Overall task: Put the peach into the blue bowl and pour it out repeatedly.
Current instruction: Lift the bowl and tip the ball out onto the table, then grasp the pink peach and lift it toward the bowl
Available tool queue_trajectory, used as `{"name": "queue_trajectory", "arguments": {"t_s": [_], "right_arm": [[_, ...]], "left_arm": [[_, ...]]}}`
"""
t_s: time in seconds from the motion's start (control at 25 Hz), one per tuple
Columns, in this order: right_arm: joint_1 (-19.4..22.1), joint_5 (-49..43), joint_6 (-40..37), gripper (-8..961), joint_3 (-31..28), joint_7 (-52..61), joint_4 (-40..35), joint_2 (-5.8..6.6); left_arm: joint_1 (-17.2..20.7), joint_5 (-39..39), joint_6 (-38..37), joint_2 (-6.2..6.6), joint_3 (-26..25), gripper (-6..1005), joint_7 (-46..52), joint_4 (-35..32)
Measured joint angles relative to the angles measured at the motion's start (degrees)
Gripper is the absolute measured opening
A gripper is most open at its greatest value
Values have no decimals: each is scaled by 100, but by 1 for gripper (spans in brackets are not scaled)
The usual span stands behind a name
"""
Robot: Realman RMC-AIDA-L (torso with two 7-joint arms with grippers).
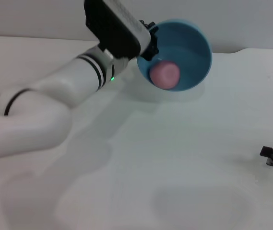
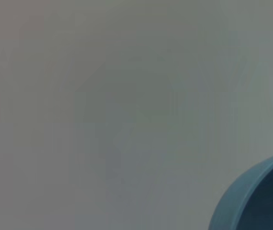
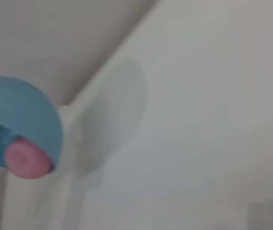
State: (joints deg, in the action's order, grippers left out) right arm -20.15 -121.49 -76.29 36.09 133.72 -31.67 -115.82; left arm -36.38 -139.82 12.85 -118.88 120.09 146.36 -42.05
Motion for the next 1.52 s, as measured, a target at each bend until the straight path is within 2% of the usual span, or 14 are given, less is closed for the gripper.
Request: {"name": "queue_trajectory", "arguments": {"t_s": [0.2, 0.4, 0.52, 0.88, 1.0, 1.04, 1.24, 1.36, 1.48, 1.52], "right_arm": [[-115, -212, 58, 456, -28, 98, -50, 14], [-212, -212, 71, 458, -36, 108, -89, 25], [-266, -219, 67, 458, -39, 172, -110, 26], [-289, -227, 24, 461, -41, 209, -155, 13], [-294, -220, -16, 462, -28, 230, -160, -11], [-299, -220, -19, 462, -20, 232, -162, -14], [-330, -216, -23, 463, 15, 234, -165, -20], [-343, -201, -25, 464, 7, 222, -242, -56], [-382, -212, -31, 465, 48, 147, -519, -167], [-448, -209, -35, 465, 57, 56, -646, -223]], "left_arm": [[1, 40, 1623, -14, 560, -1, -242, 485], [62, 47, 2617, -20, 668, 0, -622, 657], [92, 136, 3258, -21, 975, 0, -1217, 866], [145, 1296, 4008, -21, 1812, 0, -2864, 927], [151, 1648, 4207, -21, 2059, 0, -3109, 927], [154, 2039, 4400, -20, 2287, 0, -3247, 900], [183, 2166, 4379, -21, 2313, -1, -3157, 834], [199, 2497, 4160, -21, 2242, -1, -3052, 645], [226, 3052, 3658, -10, 1896, -1, -3136, 265], [254, 3357, 3042, 7, 1514, -1, -3384, 14]]}}
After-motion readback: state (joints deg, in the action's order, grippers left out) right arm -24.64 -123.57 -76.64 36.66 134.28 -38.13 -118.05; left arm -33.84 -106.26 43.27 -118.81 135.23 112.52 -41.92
